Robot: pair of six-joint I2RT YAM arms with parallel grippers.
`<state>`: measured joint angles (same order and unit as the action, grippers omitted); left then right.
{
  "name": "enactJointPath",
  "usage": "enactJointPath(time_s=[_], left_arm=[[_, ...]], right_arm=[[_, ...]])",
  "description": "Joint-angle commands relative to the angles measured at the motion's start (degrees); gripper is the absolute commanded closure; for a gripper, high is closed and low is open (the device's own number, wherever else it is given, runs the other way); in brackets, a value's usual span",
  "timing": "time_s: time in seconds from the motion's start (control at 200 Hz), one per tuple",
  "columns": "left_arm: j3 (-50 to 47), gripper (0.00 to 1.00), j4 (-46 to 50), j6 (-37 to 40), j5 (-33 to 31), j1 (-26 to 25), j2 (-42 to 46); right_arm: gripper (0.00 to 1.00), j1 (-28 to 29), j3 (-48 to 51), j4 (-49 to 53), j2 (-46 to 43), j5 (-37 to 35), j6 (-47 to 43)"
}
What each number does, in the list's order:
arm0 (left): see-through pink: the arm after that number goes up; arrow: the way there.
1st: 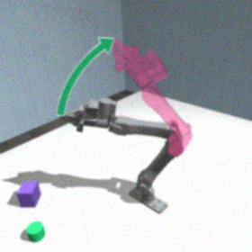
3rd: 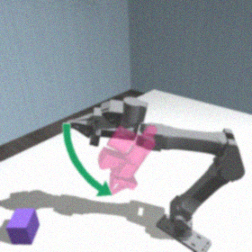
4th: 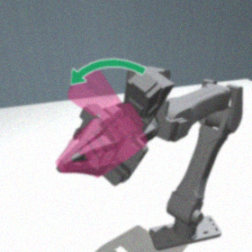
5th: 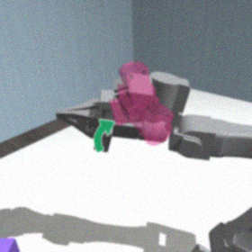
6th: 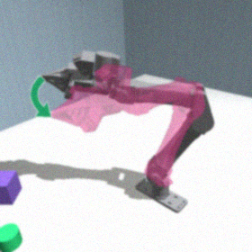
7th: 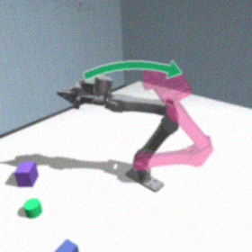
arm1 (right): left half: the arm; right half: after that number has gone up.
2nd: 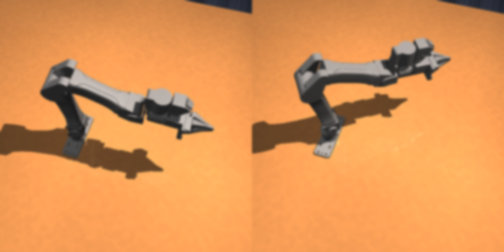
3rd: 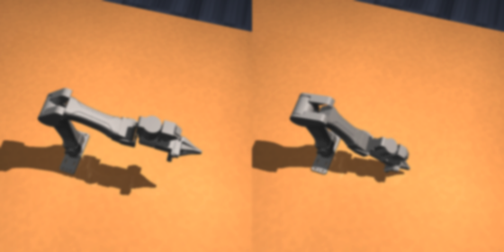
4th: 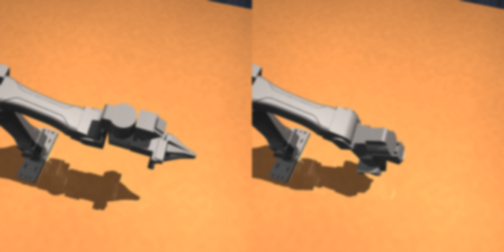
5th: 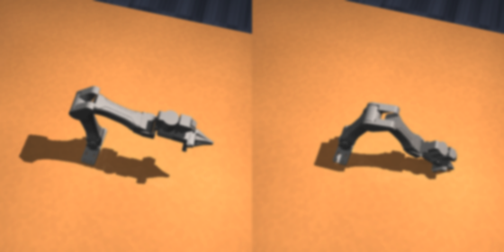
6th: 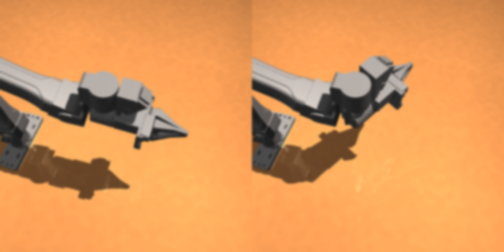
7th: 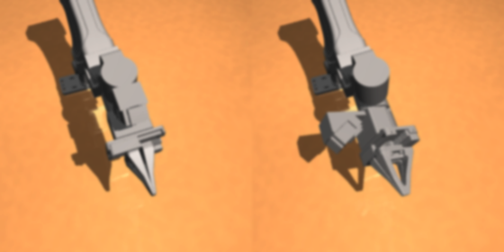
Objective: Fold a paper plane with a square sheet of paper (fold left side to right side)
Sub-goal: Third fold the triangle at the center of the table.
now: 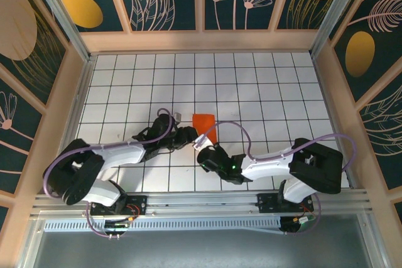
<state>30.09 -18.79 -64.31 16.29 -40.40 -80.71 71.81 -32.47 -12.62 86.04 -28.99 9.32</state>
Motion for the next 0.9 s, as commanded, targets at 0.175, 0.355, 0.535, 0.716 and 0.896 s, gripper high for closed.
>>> enactJointPath(time_s=[0.175, 0.355, 0.535, 0.716, 0.896], left_arm=[[-0.56, 0.36, 11.76, 4.86, -5.63, 4.68, 12.86], [3.06, 0.34, 17.46, 9.46, -7.57, 6.06, 15.25], [8.04, 0.50, 17.50, 15.00, -2.83, 6.07, 10.43], [11.79, 0.69, 15.32, 16.74, 2.11, 6.07, 3.12], [14.88, 0.79, 14.00, 17.80, 4.80, 5.99, -4.32]], right_arm=[[1.00, -4.57, 1.78, -0.53, -4.94, 12.81, 4.60], [1.00, -7.55, 2.84, -2.28, -6.81, 21.32, 6.35], [1.00, -10.35, 3.60, -3.31, -8.18, 29.76, 8.09], [1.00, -13.96, 6.60, -7.20, -9.74, 37.60, 11.18], [1.00, -16.63, 8.53, -9.91, -9.80, 43.53, 13.48]])
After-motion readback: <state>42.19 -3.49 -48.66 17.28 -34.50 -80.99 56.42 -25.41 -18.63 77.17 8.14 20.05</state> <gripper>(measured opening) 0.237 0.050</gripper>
